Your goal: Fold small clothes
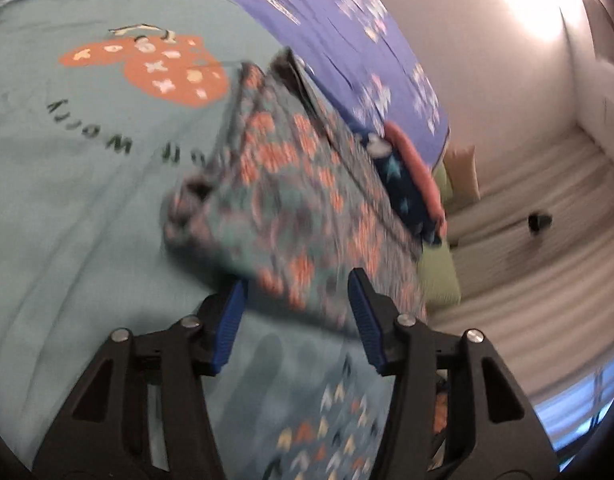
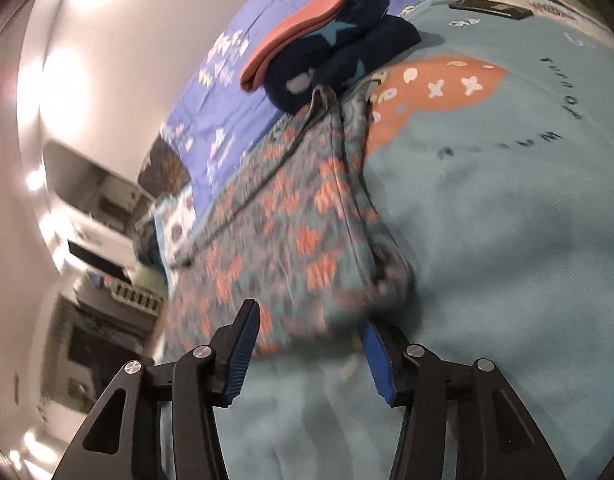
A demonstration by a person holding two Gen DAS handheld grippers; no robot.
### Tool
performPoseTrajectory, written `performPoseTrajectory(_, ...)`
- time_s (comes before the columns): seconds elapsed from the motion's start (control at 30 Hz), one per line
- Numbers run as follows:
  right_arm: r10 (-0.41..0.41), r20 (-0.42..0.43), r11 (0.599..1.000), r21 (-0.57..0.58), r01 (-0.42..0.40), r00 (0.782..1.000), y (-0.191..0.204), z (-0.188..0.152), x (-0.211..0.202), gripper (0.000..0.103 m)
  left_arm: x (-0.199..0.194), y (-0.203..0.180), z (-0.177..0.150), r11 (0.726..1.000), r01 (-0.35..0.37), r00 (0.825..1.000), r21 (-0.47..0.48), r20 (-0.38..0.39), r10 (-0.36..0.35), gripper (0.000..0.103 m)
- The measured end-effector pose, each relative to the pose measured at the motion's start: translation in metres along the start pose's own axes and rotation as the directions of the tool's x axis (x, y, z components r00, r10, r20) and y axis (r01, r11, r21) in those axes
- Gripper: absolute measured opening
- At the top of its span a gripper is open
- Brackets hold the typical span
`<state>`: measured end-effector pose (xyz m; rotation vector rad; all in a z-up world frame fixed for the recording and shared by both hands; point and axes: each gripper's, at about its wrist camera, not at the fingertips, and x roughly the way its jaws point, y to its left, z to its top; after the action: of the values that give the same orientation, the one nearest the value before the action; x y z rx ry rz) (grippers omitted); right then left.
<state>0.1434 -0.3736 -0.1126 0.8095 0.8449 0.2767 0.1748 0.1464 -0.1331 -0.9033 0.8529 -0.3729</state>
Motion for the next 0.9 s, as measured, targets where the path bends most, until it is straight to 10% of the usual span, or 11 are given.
performPoseTrajectory(0.07,-0.004,0.037,0.999,0.041,0.002,0.999,0.001,0.007,0.008,0.048,0.01,-0.001,0.01,0.999,-0.028,1.0,-0.016,0.005,0.029,0.013)
performPoseTrajectory(0.1,-0.012,0.043,0.999,0.039,0.01,0.999,0.002,0.009,0.011,0.013,0.015,-0.001,0.013,0.999,-0.042,0.999,-0.017,-0.001,0.042,0.005)
performPoseTrajectory(0.13,-0.04,0.032,0.999,0.012,0.04,0.999,0.006,0.012,0.016,0.004,0.019,-0.002,0.015,0.999,-0.044,0.999,-0.02,0.0,0.044,0.006)
performPoseTrajectory(0.53,-0.037,0.093,0.994,-0.103,0.046,0.995,0.038,-0.015,-0.074,0.0,-0.077,-0.056,-0.034,0.978,-0.053,0.992,0.203,0.119,0.029,0.0)
performPoseTrajectory(0.73,-0.065,0.05,0.996,-0.064,0.068,0.997,0.01,-0.034,-0.092,0.011,-0.092,-0.025,-0.046,0.98,-0.116,0.99,0.163,0.097,0.101,0.0)
performPoseTrajectory(0.9,-0.046,-0.011,0.999,-0.014,0.045,0.999,0.002,-0.039,-0.05,0.045,-0.051,-0.014,-0.046,0.981,-0.162,0.987,0.109,0.044,0.158,0.055)
